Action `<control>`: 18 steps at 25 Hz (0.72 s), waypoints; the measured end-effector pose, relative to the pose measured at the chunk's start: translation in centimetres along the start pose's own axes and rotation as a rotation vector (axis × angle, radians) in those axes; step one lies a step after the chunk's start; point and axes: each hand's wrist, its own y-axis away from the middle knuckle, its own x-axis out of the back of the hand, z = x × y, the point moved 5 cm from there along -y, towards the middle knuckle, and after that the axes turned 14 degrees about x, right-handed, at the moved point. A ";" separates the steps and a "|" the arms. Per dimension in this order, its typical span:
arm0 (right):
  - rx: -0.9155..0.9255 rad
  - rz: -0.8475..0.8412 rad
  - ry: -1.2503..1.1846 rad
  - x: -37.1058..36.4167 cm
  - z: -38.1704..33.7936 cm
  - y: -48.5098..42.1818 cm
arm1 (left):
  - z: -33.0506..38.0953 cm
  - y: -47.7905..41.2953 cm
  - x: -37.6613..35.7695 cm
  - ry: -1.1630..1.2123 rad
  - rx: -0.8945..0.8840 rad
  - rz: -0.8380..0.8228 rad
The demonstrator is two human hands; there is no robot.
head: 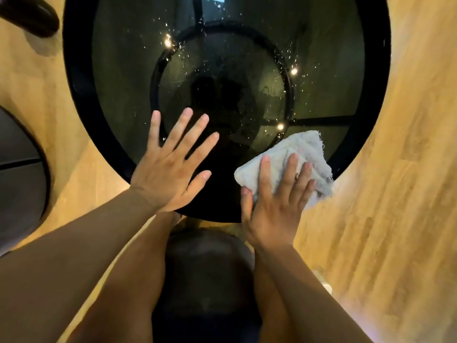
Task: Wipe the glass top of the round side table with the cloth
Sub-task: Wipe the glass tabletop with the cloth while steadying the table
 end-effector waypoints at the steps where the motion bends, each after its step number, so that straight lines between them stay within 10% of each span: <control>1: 0.017 0.016 0.010 0.1 1.3 -0.9 | -0.1 -0.1 -0.2 -0.018 -0.005 0.020; 14: 0.088 -0.003 0.333 11.0 15.4 -24.6 | 0.3 -0.3 -0.1 -0.007 -0.024 0.099; 18: -0.006 0.238 0.213 9.6 12.5 -20.8 | 0.2 -0.3 -0.1 0.011 -0.020 0.112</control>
